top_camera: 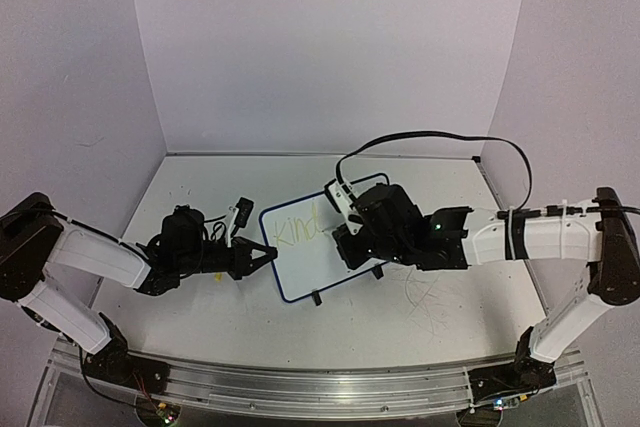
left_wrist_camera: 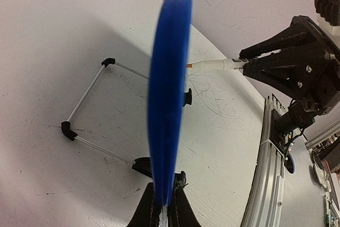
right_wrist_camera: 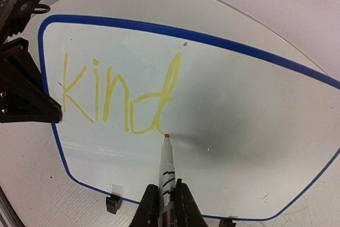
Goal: Write a sentence on the whiteboard
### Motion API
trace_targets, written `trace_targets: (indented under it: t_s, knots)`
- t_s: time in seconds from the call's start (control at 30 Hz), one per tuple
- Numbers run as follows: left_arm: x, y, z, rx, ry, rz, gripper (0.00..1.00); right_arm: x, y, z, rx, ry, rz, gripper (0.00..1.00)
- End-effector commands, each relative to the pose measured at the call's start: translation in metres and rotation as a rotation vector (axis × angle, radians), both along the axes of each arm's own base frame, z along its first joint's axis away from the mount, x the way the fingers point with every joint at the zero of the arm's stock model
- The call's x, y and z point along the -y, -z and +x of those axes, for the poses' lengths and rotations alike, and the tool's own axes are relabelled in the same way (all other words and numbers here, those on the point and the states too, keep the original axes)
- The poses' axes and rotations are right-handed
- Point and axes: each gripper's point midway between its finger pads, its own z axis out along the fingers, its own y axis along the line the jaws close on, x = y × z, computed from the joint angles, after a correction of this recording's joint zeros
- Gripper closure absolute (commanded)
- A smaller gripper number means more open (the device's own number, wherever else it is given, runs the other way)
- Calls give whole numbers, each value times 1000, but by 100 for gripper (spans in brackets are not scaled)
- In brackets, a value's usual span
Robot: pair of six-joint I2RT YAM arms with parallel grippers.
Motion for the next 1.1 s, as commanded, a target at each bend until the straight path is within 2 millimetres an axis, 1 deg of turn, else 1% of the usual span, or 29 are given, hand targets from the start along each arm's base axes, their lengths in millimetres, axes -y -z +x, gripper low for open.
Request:
trace_targets:
  t_s: [0.0,0.07,0.13,0.17,0.27,0.33,0.43,0.5,0.67,0.8,0.93,1.07]
  knots:
    - [-1,-5,3,15,-10,11,100,17,-50,5,95,54,56,100]
    - [-1,-3,2,12,-11,13,100,10,-82,-4,129,-16,145,100]
    - [-1,-3,2,12,-12,14,100,0,-104,-17,149,-117,227,100]
    - [-1,-3,3,12,-13,15,100,-1,-103,-17,154,-133,225,100]
    - [0,-2,4,15,-13,19,100,4,-88,-10,161,-128,176,100]
    - [1,-3,5,18,-11,20,100,4,-85,-12,174,-154,152,100]
    - [2,-2,6,18,-5,26,100,9,-84,-9,185,-132,135,100]
    - [3,0,6,14,-4,31,100,10,-77,-8,175,-124,120,100]
    - [2,0,6,16,-6,33,100,2,-63,-11,132,-146,101,100]
    - [1,-1,7,18,-15,32,100,2,-59,-8,131,-129,89,100]
    - [0,-1,6,16,-20,32,100,8,-52,2,147,-68,46,100]
    - [-1,-1,7,17,-24,33,100,5,-54,0,146,-85,51,100]
